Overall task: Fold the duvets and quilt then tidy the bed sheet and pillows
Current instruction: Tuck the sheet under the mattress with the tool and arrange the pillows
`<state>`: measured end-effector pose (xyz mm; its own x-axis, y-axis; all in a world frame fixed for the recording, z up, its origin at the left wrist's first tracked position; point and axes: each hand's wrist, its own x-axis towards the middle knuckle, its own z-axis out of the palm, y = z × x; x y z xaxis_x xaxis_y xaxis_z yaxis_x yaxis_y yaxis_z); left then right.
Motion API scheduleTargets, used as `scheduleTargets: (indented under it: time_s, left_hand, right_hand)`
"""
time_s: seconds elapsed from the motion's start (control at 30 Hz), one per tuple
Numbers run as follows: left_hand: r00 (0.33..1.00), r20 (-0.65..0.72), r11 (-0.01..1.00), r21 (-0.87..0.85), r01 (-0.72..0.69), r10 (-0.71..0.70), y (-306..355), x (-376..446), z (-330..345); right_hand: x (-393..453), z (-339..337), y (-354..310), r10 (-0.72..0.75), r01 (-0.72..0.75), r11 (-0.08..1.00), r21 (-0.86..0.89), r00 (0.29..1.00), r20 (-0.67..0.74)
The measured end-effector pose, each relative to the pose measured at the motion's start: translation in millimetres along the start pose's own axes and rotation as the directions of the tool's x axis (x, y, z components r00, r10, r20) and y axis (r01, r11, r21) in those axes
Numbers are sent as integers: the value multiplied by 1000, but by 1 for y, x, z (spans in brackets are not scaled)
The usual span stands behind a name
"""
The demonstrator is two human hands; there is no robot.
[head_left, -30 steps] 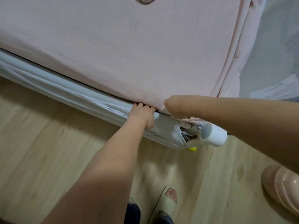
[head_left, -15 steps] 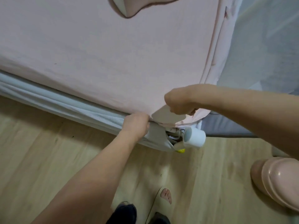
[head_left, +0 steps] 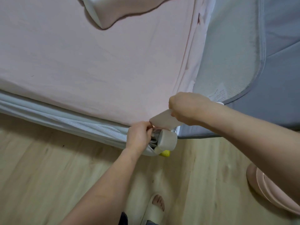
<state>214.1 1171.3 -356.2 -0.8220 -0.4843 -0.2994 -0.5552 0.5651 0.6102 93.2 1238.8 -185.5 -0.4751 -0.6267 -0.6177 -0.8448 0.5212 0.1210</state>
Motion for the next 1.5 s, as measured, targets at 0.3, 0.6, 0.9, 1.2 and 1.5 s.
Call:
scheduleTargets:
  time_s: [0.3, 0.6, 0.9, 1.2, 1.5]
  left_hand:
    - [999, 16, 999, -8, -37, 37, 16, 9, 7]
    - [951, 304, 997, -41, 67, -51, 26, 24, -18]
    - [864, 431, 965, 136, 223, -261, 78, 29, -4]
    - [895, 362, 961, 190, 202, -259, 83, 19, 10]
    - [936, 160, 829, 527, 188, -314, 117, 39, 34]
  right_hand:
    - [-31, 10, -1, 103, -97, 990, 104, 993, -58]
    - [-20, 88, 3, 513, -112, 400, 909, 850, -121]
    - [-16, 91, -1, 536, -126, 529, 839, 816, -215]
    - [-55, 16, 27, 293, -347, 847, 403, 937, 190]
    - [-57, -2, 31, 382, -331, 904, 269, 909, -166]
